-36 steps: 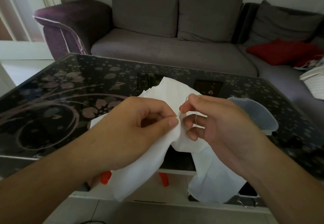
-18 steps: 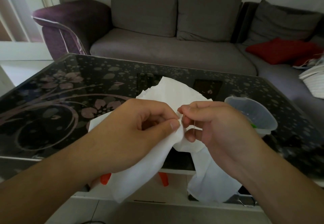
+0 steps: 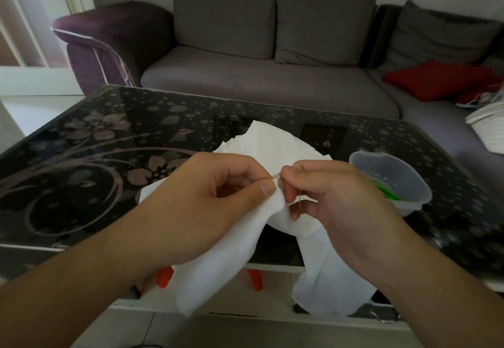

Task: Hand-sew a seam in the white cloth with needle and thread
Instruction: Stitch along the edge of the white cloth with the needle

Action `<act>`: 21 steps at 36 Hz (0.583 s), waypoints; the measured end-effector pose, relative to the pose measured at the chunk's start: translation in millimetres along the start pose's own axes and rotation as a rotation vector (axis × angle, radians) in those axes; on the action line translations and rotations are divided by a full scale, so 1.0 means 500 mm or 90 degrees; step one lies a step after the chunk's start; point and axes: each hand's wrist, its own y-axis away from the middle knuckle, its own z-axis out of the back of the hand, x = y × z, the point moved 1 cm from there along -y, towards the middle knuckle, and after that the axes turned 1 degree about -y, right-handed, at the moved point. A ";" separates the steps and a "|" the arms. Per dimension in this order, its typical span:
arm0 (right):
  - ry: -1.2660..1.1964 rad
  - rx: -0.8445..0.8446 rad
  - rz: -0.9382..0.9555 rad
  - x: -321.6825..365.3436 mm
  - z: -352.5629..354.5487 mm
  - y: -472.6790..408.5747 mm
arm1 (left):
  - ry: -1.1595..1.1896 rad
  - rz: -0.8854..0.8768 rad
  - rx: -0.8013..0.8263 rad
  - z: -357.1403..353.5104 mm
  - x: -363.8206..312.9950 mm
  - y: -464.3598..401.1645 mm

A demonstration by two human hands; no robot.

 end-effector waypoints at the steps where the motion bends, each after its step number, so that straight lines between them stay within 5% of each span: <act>1: 0.008 0.000 0.006 0.002 0.000 0.001 | 0.000 0.000 0.000 0.000 -0.001 0.000; 7: 0.082 -0.009 0.032 0.007 -0.008 0.010 | -0.034 0.015 -0.005 0.000 0.004 -0.001; 13: 0.323 -0.106 0.043 0.013 -0.004 0.008 | -0.018 0.042 0.000 0.000 0.005 -0.003; 17: 0.421 -0.195 0.257 0.016 0.011 0.016 | -0.018 0.060 -0.003 0.001 0.004 -0.003; 21: 0.438 -0.077 0.442 0.027 0.022 0.028 | -0.005 0.070 0.001 0.000 0.006 -0.004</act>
